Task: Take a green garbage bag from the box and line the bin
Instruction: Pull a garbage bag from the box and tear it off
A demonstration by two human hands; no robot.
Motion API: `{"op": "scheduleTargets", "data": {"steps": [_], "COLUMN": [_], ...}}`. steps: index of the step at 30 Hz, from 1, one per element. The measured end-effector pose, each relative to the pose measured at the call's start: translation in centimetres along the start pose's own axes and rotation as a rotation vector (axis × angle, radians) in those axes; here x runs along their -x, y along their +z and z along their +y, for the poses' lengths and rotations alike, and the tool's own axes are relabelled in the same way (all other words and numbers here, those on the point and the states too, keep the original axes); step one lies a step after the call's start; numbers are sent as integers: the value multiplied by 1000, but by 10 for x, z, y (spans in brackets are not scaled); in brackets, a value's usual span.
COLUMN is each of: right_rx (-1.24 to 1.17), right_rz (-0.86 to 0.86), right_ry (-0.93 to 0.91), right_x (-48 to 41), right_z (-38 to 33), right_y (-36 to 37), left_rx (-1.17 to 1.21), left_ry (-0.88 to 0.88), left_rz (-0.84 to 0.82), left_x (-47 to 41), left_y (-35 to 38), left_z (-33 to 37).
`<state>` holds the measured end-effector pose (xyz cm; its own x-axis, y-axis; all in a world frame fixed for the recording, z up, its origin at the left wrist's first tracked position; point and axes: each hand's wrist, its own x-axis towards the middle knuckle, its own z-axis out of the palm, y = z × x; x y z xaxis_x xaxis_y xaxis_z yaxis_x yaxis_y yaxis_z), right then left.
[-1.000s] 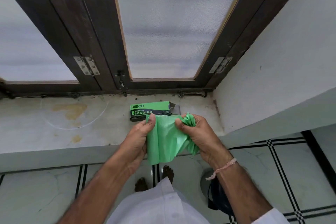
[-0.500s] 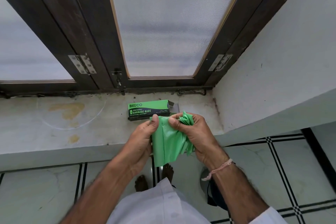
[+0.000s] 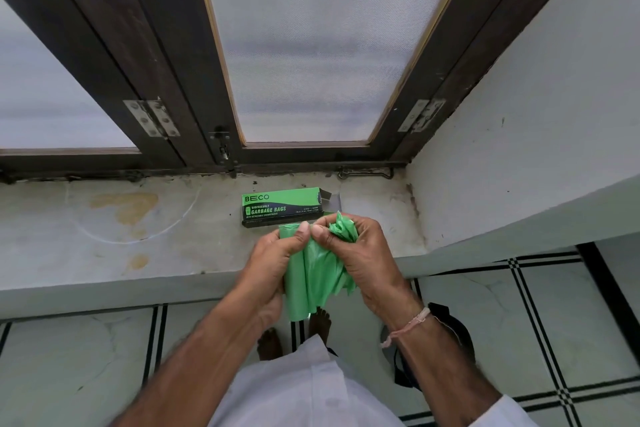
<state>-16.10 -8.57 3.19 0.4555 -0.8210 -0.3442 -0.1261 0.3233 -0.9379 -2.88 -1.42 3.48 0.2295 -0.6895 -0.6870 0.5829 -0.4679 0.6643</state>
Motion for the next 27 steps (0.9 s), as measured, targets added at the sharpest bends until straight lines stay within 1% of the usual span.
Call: {"op": "scheduleTargets", "data": {"steps": [3, 8, 11, 14, 18, 21, 24, 25, 27], "right_rx": [12, 9, -121, -294, -283, -217, -123, -87, -40], "right_rz": [40, 119, 147, 132, 192, 63, -82, -104, -83], "right_ry": [-72, -101, -62, 19, 69, 51, 41, 35, 31], "right_x": [1, 4, 4, 3, -3, -2, -2, -3, -7], "right_z": [6, 10, 9, 4, 13, 14, 5, 4, 6], "right_y": [9, 20, 22, 24, 17, 5, -6, -8, -12], "left_rx": [129, 283, 350, 347, 340, 234, 168, 166, 157], "left_ry": [-40, -132, -162, -154, -80, 25, 53, 49, 49], "left_rz": [12, -38, -68, -53, 62, 99, 22, -11, -77], "left_x": [-1, 0, -3, -5, -13, -15, -10, -8, -6], "left_y": [4, 12, 14, 17, 12, 8, 9, 9, 6], "left_z": [-1, 2, 4, 4, 8, 6, 9, 12, 16]}}
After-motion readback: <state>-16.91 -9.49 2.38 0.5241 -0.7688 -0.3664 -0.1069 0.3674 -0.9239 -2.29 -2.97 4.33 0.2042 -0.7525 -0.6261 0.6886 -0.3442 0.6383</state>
